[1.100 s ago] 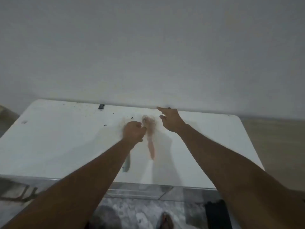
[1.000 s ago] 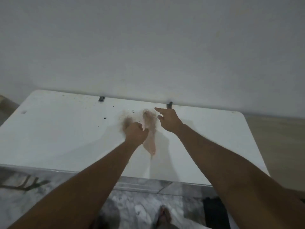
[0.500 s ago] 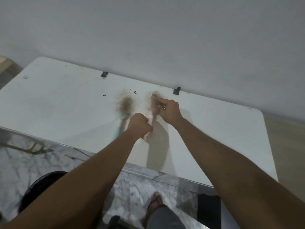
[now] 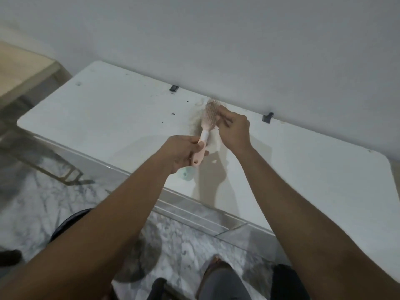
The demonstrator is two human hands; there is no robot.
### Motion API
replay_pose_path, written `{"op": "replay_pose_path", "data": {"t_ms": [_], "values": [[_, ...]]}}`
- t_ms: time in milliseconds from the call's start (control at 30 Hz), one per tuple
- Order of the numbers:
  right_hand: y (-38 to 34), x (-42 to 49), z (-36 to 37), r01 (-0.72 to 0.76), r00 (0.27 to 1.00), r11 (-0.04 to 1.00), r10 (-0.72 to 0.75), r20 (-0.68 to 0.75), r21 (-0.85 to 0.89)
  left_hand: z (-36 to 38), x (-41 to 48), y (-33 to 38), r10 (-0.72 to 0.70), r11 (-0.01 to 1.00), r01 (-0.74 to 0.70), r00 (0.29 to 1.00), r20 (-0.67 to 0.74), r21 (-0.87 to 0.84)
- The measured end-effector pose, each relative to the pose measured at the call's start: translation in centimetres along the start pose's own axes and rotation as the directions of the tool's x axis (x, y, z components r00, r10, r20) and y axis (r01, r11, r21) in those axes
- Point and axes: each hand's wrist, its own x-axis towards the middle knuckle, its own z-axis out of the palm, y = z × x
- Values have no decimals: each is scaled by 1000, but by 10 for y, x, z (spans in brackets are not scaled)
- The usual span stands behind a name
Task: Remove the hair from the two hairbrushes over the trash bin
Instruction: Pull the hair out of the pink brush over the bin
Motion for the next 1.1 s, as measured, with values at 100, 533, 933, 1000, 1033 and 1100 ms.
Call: {"op": "replay_pose_path", "data": {"t_ms": [100, 533, 933, 1000, 1033, 1100], "values": [[-22, -2, 36, 56, 998, 998, -56, 14, 42, -39, -14, 1, 56, 998, -56, 998, -30, -18], [-83, -44, 211, 283, 938, 950, -303, 168, 131, -202, -85, -47, 273, 949, -299, 936, -221, -95], [-102, -162, 356, 502, 776, 837, -547, 315, 215, -315, -163, -178, 317, 902, -410, 840, -440, -133], [-92, -184, 375, 509, 759, 824, -566, 322, 250, -325, -173, -207, 314, 895, -421, 830, -461, -149], [-86, -195, 383, 494, 760, 829, -558, 333, 262, -330, -176, -221, 302, 892, -420, 829, -470, -167], [-72, -217, 399, 451, 769, 853, -521, 369, 264, -338, -181, -251, 247, 886, -401, 833, -495, -234]]}}
